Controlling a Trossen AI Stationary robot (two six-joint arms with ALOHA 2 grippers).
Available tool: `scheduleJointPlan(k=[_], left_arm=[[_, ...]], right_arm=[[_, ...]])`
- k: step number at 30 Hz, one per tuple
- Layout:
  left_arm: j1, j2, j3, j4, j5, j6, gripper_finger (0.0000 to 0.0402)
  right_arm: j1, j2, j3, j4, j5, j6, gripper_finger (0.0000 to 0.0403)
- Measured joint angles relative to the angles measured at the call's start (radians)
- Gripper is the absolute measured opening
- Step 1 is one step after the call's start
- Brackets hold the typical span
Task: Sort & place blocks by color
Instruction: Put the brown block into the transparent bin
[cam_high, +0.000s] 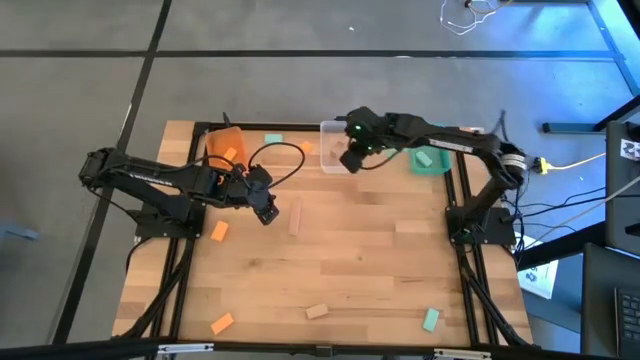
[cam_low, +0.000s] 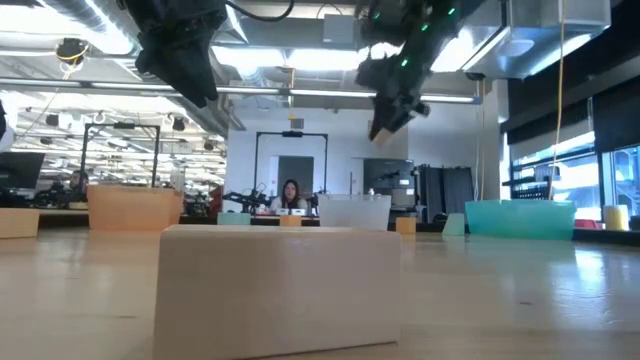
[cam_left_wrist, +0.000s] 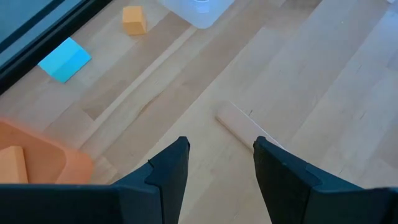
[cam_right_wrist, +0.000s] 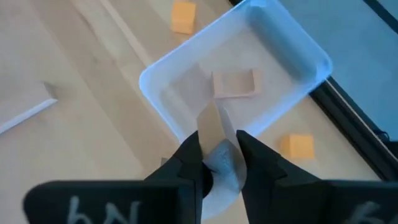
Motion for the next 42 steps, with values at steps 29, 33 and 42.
scheduleJointPlan(k=[29, 33, 42], left_arm=[[0.000, 0.000, 0.000, 0.000, -0.018, -0.004, 0.0170], [0.000, 0.000, 0.000, 0.000, -0.018, -0.011, 0.0170], [0.000, 0.004, 0.000, 0.002, 0.026, -0.232, 0.0170]], right_arm=[[-0.104, 0.274, 0.044, 0.131, -0.032, -0.105, 0.0158], [-0.104, 0.265, 0.044, 0.124, -0.084, -0.101, 0.0163], [0.003, 0.065, 0.044, 0.094, -0.190, -0.136, 0.0162]])
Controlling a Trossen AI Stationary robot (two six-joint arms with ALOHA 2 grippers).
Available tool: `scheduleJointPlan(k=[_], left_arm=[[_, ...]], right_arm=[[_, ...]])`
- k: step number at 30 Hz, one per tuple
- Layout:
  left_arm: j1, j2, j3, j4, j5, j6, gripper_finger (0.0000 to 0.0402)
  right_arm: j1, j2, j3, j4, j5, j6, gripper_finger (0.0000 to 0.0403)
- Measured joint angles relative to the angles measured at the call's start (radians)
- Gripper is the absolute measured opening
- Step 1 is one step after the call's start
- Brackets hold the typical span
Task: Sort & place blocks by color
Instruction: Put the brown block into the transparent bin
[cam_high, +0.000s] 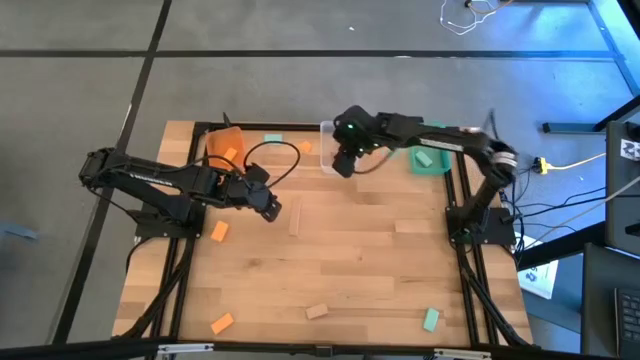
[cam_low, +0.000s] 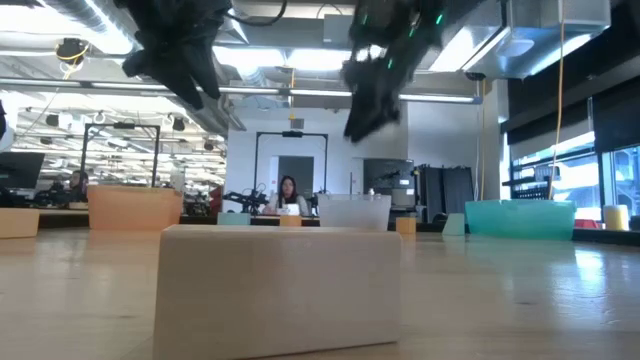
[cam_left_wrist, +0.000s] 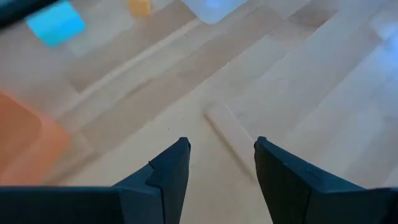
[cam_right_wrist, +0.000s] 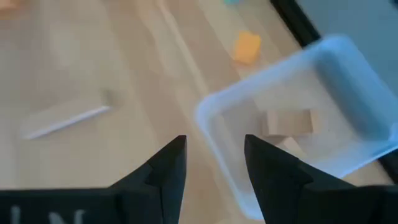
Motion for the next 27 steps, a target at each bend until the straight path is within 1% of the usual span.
scheduleJointPlan(k=[4, 8, 13, 15, 18, 21, 27], left_arm=[[0.000, 0.041, 0.000, 0.010, 0.004, -0.118, 0.0170], [0.000, 0.137, 0.000, 0.050, 0.031, -0.143, 0.0170], [0.000, 0.267, 0.000, 0.143, 0.130, -0.209, 0.0170], [-0.004, 0.315, 0.000, 0.189, 0.158, -0.219, 0.0170], [-0.012, 0.382, 0.000, 0.270, 0.170, -0.221, 0.0170], [-0.019, 0.437, 0.000, 0.324, 0.157, -0.251, 0.0170], [-0.023, 0.502, 0.000, 0.332, 0.111, -0.301, 0.0170]], right_arm=[[0.085, -0.120, -0.014, -0.006, 0.060, -0.023, 0.0162], [0.165, -0.213, -0.015, -0.025, 0.096, -0.025, 0.0162], [0.251, -0.292, -0.016, -0.033, 0.099, -0.046, 0.0163], [0.283, -0.311, -0.016, -0.032, 0.099, -0.046, 0.0163], [0.322, -0.329, -0.016, -0.036, 0.099, -0.047, 0.0163], [0.351, -0.335, -0.016, -0.038, 0.099, -0.047, 0.0163], [0.388, -0.336, -0.016, -0.041, 0.102, -0.047, 0.0163]])
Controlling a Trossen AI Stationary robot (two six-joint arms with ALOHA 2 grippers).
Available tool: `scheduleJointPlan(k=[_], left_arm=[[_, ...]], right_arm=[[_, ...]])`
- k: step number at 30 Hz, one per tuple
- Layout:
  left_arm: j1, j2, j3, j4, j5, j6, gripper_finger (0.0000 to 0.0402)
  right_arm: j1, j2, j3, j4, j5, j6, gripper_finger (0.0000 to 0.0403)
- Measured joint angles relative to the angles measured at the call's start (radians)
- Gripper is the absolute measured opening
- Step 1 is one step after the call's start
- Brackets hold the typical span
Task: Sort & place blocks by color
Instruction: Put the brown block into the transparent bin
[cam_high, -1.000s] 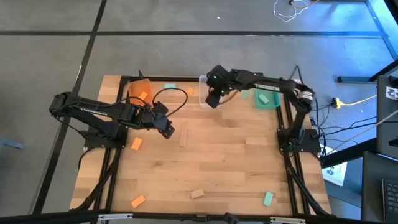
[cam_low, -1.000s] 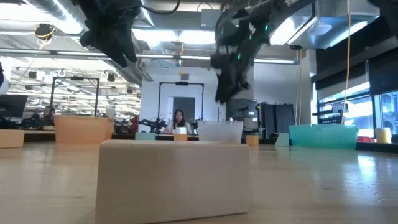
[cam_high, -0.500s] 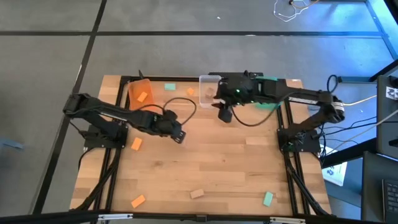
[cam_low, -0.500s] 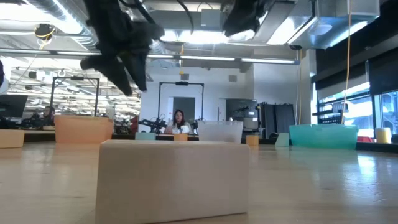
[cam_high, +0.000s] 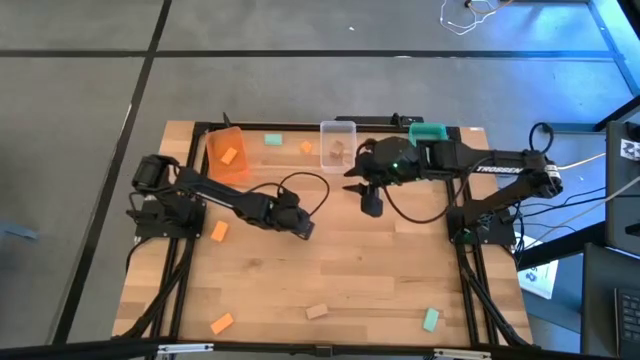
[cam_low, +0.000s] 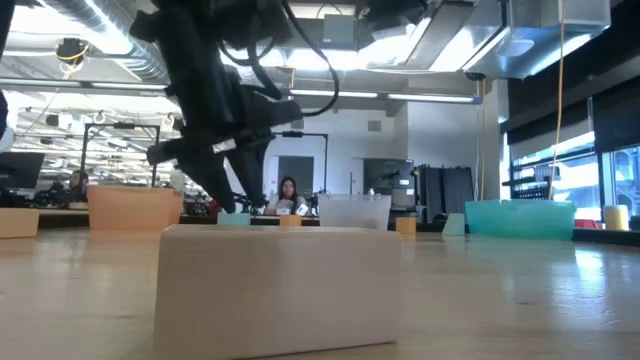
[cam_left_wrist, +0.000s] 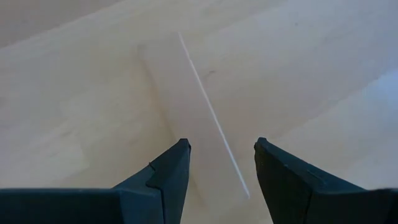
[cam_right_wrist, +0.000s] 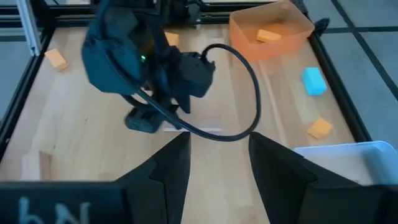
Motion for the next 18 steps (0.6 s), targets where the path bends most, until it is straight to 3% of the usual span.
scheduleJointPlan(k=[18], left_arm=[[-0.002, 0.045, 0.000, -0.003, -0.101, -0.072, 0.0170]], right_arm=[[0.008, 0.000, 0.000, -0.014, -0.001, -0.003, 0.0163]])
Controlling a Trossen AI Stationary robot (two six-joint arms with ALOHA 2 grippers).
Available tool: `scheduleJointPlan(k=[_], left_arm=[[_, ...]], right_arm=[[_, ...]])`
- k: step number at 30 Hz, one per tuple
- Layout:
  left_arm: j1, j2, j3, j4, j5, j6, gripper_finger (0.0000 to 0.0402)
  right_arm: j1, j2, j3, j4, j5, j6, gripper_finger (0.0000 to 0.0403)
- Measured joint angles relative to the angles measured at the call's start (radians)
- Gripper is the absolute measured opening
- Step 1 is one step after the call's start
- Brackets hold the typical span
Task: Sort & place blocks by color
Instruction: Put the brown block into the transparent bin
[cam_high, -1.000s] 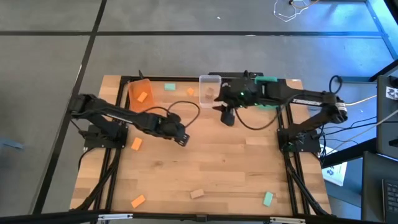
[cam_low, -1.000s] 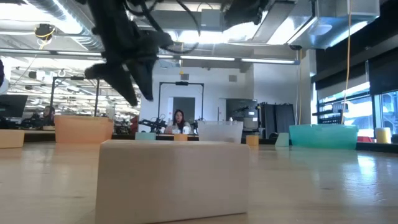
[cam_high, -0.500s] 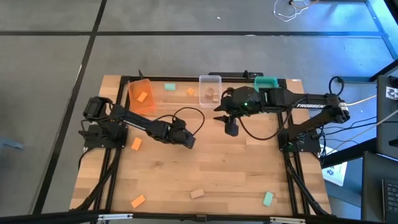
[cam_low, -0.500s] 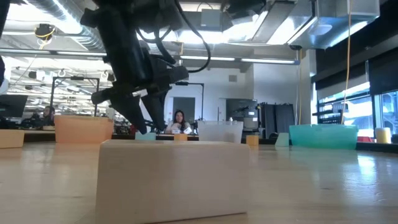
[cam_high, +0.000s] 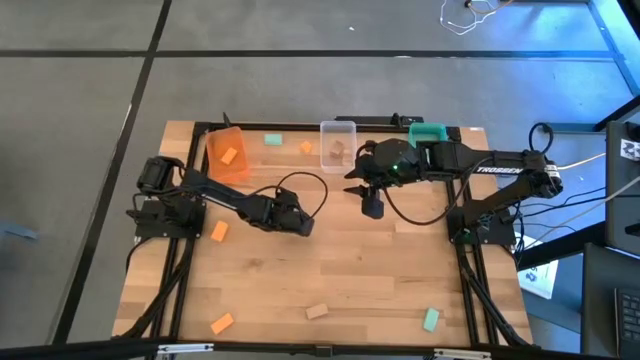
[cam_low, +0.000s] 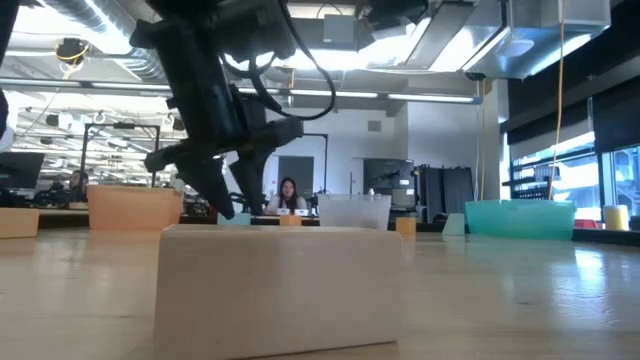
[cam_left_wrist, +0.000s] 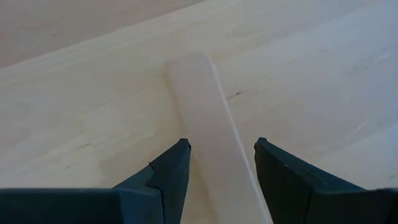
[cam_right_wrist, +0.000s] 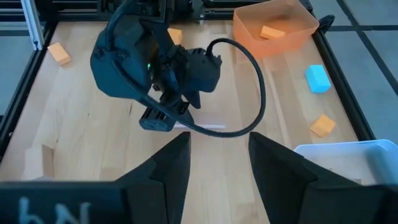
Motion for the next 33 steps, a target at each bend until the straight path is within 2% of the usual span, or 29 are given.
scheduleJointPlan(k=[9, 16, 23, 30, 33], left_arm=[[0.001, 0.079, 0.001, 0.046, 0.001, -0.030, 0.0170], [0.002, 0.088, 0.002, 0.035, 0.002, -0.026, 0.0170], [-0.002, 0.147, 0.007, 0.015, -0.015, -0.021, 0.0168], [-0.003, 0.149, 0.007, 0.018, -0.021, 0.030, 0.0125], [0.003, 0.143, 0.024, 0.015, -0.020, 0.079, 0.0123]], right_arm=[[0.000, 0.000, 0.000, -0.001, 0.000, 0.002, 0.0163], [0.000, 0.000, 0.000, -0.013, -0.002, 0.003, 0.0163], [0.000, 0.000, 0.000, -0.023, -0.002, 0.003, 0.0163], [0.000, 0.000, 0.000, -0.024, -0.002, 0.003, 0.0163], [0.000, 0.000, 0.000, -0.024, -0.002, 0.002, 0.0163]])
